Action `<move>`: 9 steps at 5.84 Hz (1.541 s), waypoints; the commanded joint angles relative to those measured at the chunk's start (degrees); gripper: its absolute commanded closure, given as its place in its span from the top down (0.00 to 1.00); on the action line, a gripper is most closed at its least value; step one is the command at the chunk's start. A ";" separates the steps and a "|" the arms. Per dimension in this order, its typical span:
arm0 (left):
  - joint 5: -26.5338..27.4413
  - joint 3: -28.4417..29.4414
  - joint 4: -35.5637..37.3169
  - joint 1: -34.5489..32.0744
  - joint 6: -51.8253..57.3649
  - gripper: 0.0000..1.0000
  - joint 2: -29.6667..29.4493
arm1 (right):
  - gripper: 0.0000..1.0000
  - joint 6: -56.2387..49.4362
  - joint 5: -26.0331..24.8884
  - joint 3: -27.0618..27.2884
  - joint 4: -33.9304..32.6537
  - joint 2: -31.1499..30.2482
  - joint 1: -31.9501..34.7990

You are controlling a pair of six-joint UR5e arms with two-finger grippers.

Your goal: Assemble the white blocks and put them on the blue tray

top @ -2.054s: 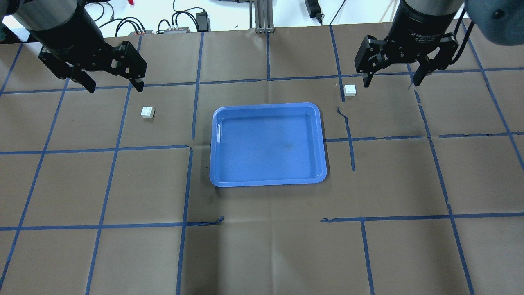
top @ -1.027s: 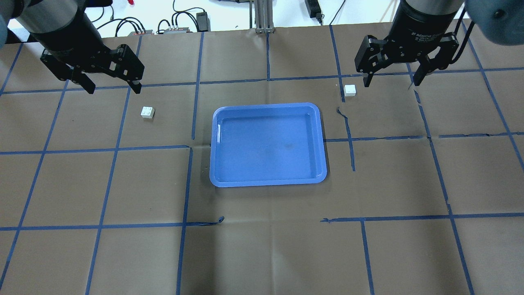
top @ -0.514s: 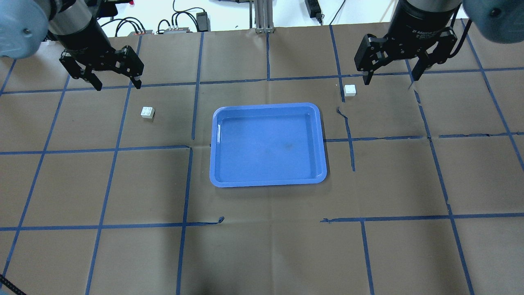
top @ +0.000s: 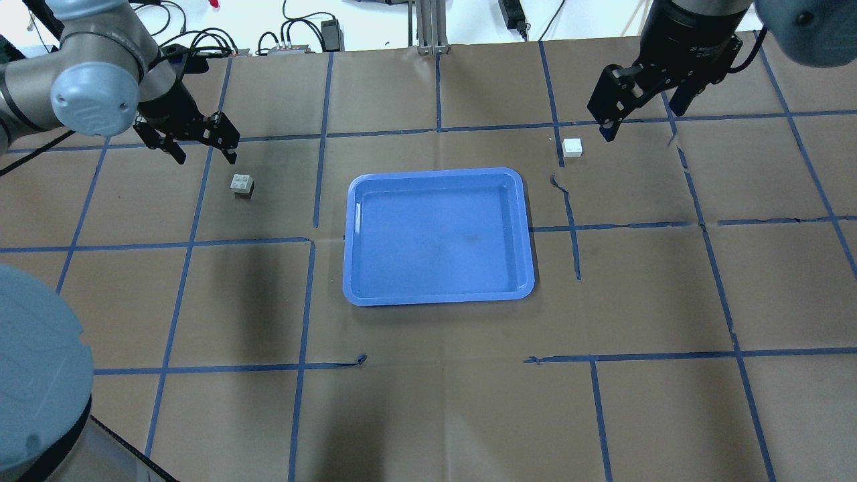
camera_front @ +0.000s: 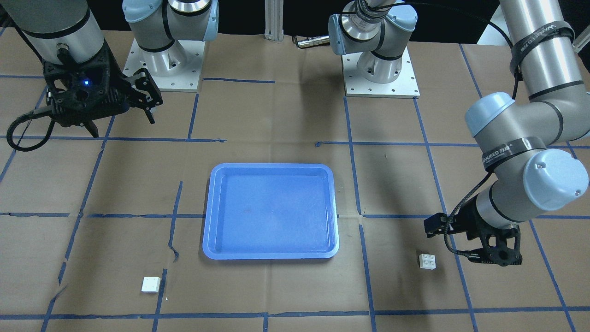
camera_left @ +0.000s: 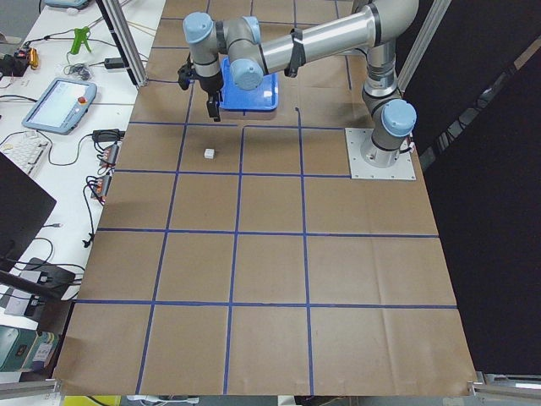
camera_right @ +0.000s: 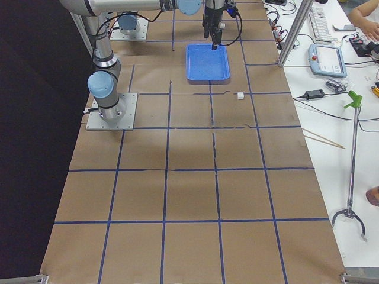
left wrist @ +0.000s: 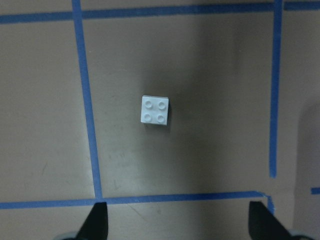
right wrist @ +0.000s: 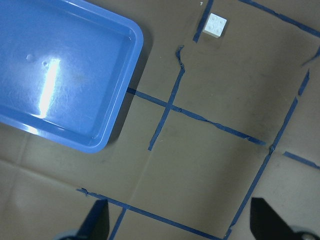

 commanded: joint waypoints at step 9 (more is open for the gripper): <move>-2.78 -3.31 13.13 0.03 2.80 0.10 -7.17 | 1.00 -72.92 0.38 -12.18 -4.52 15.88 -2.52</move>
